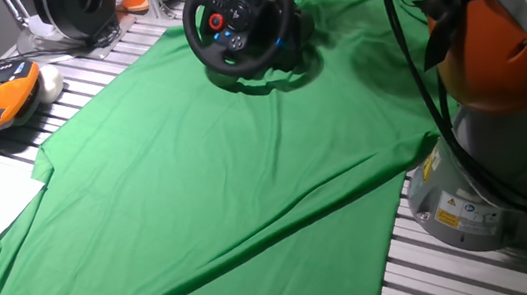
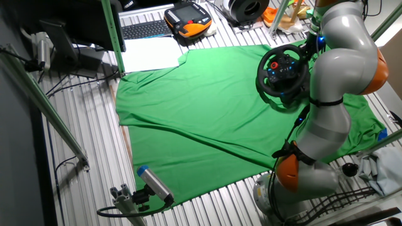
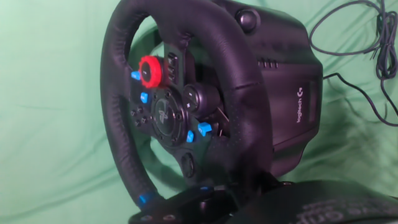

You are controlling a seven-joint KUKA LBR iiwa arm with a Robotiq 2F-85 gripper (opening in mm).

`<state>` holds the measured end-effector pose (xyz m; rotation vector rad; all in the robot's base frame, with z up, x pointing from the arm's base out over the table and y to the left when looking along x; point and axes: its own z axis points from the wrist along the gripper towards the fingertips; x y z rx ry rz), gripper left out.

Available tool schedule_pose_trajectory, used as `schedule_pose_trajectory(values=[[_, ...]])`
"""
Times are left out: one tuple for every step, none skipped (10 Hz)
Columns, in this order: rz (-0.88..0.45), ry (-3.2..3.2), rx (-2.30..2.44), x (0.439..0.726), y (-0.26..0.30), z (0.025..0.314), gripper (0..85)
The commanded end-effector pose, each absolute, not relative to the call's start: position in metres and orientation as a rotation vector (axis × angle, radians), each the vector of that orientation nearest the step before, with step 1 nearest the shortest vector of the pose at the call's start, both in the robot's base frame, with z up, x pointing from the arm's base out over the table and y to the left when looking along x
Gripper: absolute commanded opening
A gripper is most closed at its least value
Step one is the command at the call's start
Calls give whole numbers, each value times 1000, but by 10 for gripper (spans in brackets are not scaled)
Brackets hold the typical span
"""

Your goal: Rotate the steering wheel 90 degrees clockwise

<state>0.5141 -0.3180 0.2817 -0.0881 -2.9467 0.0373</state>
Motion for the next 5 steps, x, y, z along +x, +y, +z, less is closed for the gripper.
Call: schedule_pose_trajectory(values=[[39,-2948,-90,513,-318,283,170],[39,-2949,-93,510,-318,283,170],[34,-2949,-94,508,-318,283,170],[31,-2947,-101,505,-317,282,170],[27,-2947,-107,503,-316,281,170]])
